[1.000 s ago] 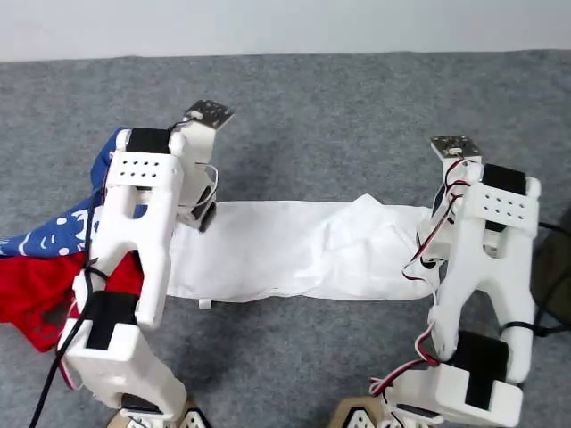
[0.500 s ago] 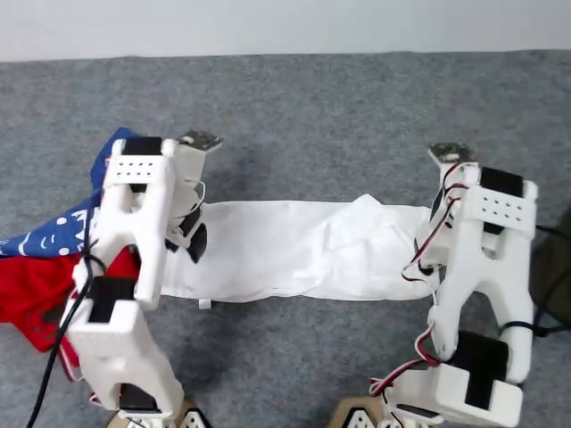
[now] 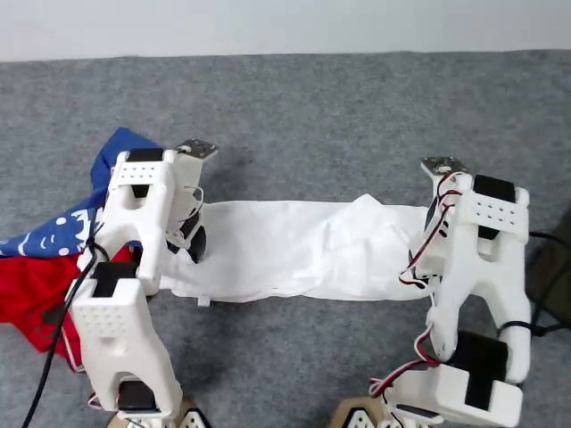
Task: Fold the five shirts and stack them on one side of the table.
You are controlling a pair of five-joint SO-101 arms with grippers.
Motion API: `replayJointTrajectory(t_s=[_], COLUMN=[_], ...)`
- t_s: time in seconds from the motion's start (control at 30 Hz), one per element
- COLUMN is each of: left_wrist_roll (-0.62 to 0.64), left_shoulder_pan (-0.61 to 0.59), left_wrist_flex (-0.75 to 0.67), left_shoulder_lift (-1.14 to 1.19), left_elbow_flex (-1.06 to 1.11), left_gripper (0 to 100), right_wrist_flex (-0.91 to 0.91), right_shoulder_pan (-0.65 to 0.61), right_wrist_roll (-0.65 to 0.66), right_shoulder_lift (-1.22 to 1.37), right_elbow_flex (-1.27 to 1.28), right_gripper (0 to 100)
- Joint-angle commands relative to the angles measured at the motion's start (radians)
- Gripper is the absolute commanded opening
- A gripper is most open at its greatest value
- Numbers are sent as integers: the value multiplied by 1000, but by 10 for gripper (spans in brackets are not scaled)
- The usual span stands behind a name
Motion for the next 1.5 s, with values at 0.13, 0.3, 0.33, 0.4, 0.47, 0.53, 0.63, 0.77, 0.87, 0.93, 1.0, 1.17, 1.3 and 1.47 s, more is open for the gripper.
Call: replayJointTrajectory(t_s=[0.13,0.3,0.33,0.4,0.47,0.53,0.63,0.77,0.87,0.93,1.0,1.17,1.3,1.47], left_wrist_roll=[-12,-3,2,11,11,11,11,11,11,11,11,12,51,106], left_shoulder_pan=[-12,-2,11,29,57,75,80,86,120,170,233,374,440,479], left_wrist_flex=[-20,-25,-12,40,101,172,253,270,269,269,267,267,267,267], left_shoulder_lift=[0,26,48,103,178,261,364,396,364,322,255,25,-114,-176], left_elbow_flex=[-7,-4,-8,-54,-116,-202,-341,-400,-403,-404,-406,-406,-407,-463], left_gripper=[167,198,198,178,139,110,68,2,2,2,2,2,2,2], right_wrist_flex=[-12,-21,-22,-22,-21,-19,-18,-24,-24,-19,-16,-15,-15,-13], right_shoulder_pan=[-10,-10,-8,-7,-4,-4,-4,-4,-4,-2,-1,59,139,266], right_wrist_roll=[11,9,9,11,11,12,12,14,14,14,14,34,81,146], right_shoulder_lift=[-61,-61,-61,-61,-61,-70,-114,-186,-216,-228,-237,-239,-239,-239], right_elbow_flex=[-12,-14,-14,-14,-14,-14,-12,-12,-12,-11,-8,-11,-8,-6], right_gripper=[236,236,236,236,236,236,236,236,236,236,236,236,235,235])
